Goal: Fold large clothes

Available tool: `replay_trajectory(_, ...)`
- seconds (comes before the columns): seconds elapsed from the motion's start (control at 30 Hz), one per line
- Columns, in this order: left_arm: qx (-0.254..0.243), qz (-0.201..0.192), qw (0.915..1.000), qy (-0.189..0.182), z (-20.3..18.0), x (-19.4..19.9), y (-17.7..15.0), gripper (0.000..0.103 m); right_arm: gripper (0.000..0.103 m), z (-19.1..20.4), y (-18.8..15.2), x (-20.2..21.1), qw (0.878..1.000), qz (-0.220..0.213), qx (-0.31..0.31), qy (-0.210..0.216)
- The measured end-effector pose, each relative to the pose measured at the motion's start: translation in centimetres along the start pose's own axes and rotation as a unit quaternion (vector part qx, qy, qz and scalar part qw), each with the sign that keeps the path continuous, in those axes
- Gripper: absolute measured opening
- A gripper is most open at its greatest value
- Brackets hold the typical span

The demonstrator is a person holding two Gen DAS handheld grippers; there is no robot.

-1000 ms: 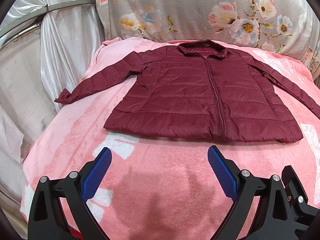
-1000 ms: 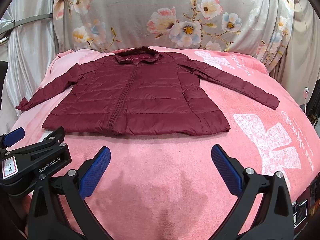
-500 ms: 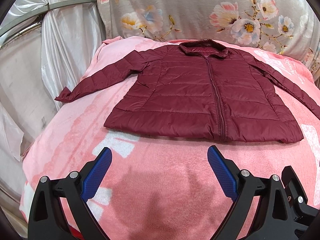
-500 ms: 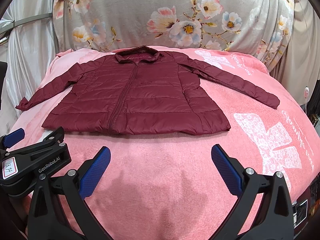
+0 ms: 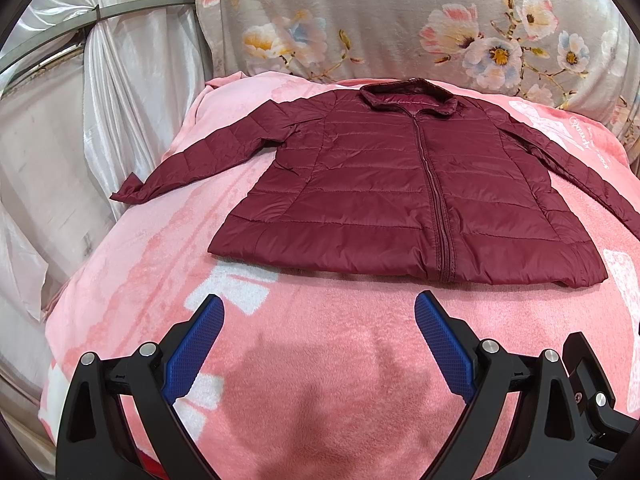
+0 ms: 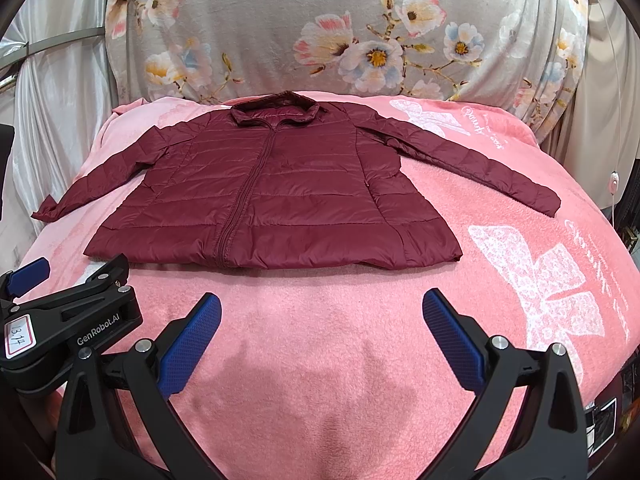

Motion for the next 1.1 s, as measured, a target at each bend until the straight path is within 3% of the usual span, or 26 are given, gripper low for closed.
replay_trajectory(1.1,0.001,0.000,1.0000,-0.001,0.15,-0.13,-0.25,0.092,0.098,-0.05,0.15,-0.03,1.000,0.001,-0.001,0.001)
Point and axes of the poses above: each gripper's, at about its wrist camera, not at the fingertips, and x roughly against the way its jaws point, z to its left, y to its top, the point moved 5 cm from there along -x, roughly the way its jaws point, and after that the axes turned 4 degrees about -x, right-handed, at the moved point
